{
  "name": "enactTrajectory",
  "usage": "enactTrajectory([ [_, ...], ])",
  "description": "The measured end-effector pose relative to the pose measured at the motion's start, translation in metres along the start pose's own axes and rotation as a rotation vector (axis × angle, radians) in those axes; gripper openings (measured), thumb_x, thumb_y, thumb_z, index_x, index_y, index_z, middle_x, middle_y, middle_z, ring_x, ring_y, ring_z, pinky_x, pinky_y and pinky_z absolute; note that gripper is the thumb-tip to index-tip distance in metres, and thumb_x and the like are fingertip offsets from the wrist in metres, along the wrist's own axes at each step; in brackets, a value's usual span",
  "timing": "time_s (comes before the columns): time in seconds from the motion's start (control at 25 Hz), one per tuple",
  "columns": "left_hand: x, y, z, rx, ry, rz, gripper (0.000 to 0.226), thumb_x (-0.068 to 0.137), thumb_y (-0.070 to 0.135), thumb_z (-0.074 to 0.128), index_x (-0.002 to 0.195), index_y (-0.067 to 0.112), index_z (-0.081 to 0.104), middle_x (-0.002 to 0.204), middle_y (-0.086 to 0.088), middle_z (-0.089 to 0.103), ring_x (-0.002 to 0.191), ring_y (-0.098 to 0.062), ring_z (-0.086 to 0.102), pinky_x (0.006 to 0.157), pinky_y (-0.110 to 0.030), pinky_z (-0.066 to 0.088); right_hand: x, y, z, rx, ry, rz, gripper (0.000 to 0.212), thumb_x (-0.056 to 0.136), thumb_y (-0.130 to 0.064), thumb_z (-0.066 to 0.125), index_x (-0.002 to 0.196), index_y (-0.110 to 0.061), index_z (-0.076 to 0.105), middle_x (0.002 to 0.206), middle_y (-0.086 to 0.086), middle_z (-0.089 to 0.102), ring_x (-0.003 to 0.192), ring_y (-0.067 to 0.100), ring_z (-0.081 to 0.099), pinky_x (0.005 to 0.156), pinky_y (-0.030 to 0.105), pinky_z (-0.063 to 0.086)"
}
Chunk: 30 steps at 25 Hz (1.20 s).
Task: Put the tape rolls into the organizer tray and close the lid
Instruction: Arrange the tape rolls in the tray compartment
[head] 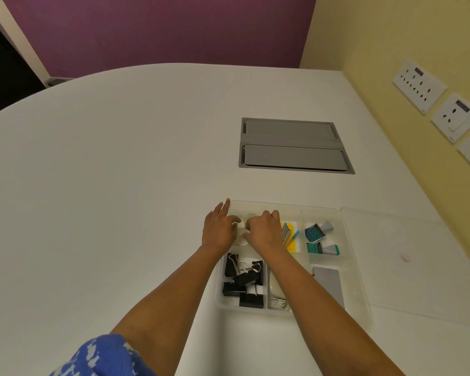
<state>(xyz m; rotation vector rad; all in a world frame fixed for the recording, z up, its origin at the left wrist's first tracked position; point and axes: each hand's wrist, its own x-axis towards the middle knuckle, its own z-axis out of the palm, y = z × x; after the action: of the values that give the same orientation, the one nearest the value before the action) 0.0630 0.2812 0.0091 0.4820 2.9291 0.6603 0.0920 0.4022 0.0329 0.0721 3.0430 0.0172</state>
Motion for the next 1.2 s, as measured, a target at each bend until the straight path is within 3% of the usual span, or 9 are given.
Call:
enactTrajectory([
  [0.24,-0.002,-0.003,0.001,-0.007,0.023,0.014,0.026,0.096,0.025,0.05,0.117,0.022,0.065,0.159,-0.004,0.019,0.147,-0.022,0.016,0.119,-0.04,0.017,0.002,-0.001,0.009,0.053,-0.03,0.025,0.034,0.093,-0.042,0.051,0.109,-0.018,0.071,0.106,0.006,0.072,0.109,0.023,0.056,0.1,0.036,0.032],
  [0.44,0.0,-0.002,0.004,0.005,0.032,-0.006,0.027,0.095,0.025,0.051,0.119,0.023,0.063,0.159,-0.004,0.018,0.148,-0.022,0.014,0.119,-0.039,0.017,0.011,0.004,0.009,0.103,0.091,0.098,0.028,0.095,-0.035,0.05,0.109,-0.018,0.069,0.103,0.005,0.073,0.104,0.024,0.057,0.094,0.036,0.034],
  [0.6,0.003,-0.004,0.005,0.029,0.023,-0.027,0.029,0.096,0.028,0.049,0.121,0.023,0.061,0.16,-0.005,0.017,0.148,-0.022,0.014,0.119,-0.039,0.017,0.018,0.002,0.008,0.065,0.071,0.124,0.03,0.093,-0.036,0.054,0.112,-0.015,0.065,0.11,0.006,0.069,0.109,0.025,0.055,0.096,0.035,0.035],
  [0.8,0.003,-0.006,0.007,-0.021,0.051,-0.015,0.032,0.097,0.023,0.046,0.127,0.02,0.057,0.157,-0.007,0.026,0.145,-0.024,0.022,0.116,-0.039,0.022,0.021,-0.001,0.008,-0.088,0.026,0.092,0.036,0.095,-0.039,0.052,0.117,-0.013,0.063,0.117,0.006,0.064,0.118,0.026,0.048,0.104,0.036,0.032],
  [1.0,0.002,-0.008,0.006,-0.031,0.09,0.002,0.034,0.097,0.023,0.044,0.13,0.02,0.053,0.153,-0.008,0.034,0.142,-0.024,0.03,0.113,-0.037,0.027,0.017,0.002,0.011,-0.037,0.024,0.12,0.033,0.095,-0.035,0.05,0.112,-0.012,0.067,0.113,0.006,0.064,0.116,0.025,0.046,0.099,0.035,0.033],
  [1.2,0.005,-0.005,0.006,0.125,0.069,0.068,0.029,0.097,0.026,0.047,0.122,0.021,0.06,0.159,-0.007,0.017,0.148,-0.023,0.013,0.119,-0.039,0.015,0.01,0.007,0.005,0.07,0.081,0.143,0.03,0.092,-0.03,0.051,0.107,-0.013,0.069,0.111,0.006,0.065,0.112,0.026,0.049,0.096,0.036,0.033],
])
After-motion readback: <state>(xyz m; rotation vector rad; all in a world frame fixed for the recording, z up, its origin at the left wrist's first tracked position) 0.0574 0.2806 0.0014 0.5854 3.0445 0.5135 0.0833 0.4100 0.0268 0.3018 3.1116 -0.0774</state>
